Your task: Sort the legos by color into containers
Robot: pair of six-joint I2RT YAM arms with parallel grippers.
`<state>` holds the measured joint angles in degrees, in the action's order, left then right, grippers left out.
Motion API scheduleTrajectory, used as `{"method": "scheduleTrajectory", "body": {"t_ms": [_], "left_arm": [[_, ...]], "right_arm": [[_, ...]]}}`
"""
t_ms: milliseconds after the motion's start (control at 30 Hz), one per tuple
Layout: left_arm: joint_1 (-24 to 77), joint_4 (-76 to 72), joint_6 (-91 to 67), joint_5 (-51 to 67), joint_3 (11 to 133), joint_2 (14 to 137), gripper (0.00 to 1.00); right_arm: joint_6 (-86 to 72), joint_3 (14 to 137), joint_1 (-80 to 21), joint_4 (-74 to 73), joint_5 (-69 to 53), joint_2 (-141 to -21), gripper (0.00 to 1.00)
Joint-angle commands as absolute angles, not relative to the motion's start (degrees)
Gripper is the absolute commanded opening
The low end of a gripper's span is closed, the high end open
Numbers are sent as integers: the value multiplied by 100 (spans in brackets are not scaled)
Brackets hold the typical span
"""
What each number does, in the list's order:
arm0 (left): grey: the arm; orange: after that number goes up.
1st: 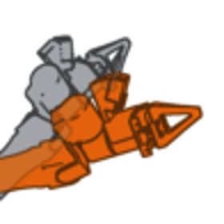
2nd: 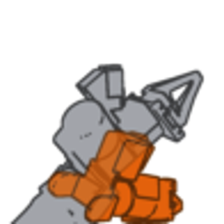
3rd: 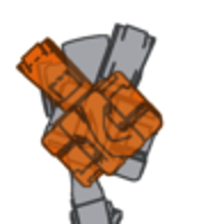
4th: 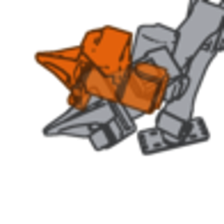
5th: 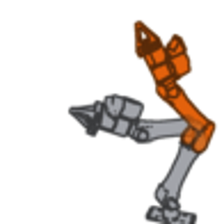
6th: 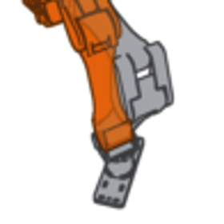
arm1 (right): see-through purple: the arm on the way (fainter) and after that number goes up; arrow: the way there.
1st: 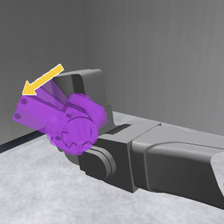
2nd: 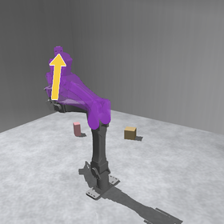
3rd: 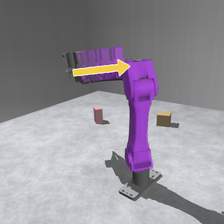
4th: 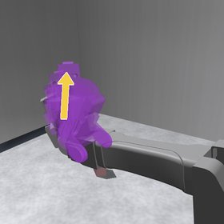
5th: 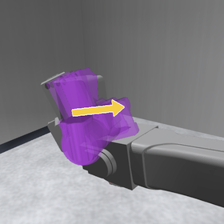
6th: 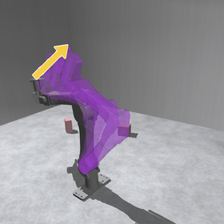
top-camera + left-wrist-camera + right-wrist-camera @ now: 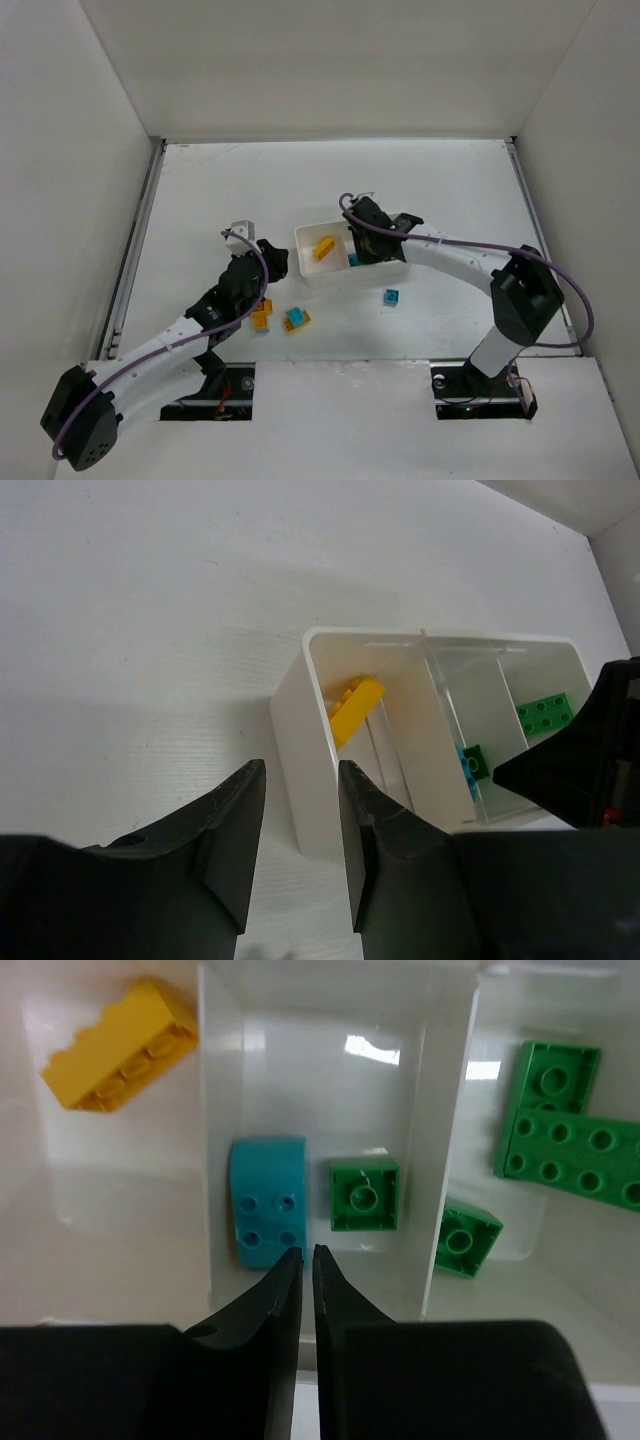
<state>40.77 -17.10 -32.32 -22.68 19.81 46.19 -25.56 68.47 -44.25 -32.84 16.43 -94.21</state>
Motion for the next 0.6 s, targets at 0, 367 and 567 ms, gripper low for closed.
{"method": "scheduleTrajectory", "body": {"t_ms": [0,367,567], "left_arm": [[4047,-1969,-3155,-2276,1986,4483,32],[3977,-1925,-3155,-2285,1951,4333,33],[3959,-1925,-3155,-2320,1960,4394,33]], "right_arm": [[-2409,7347,-4329,-4095,1319,-9580,15],[-2101,7559,-3933,-4237,949,-10397,15],[-2293,7269,-3933,-3447,1168,-10582,12]]}}
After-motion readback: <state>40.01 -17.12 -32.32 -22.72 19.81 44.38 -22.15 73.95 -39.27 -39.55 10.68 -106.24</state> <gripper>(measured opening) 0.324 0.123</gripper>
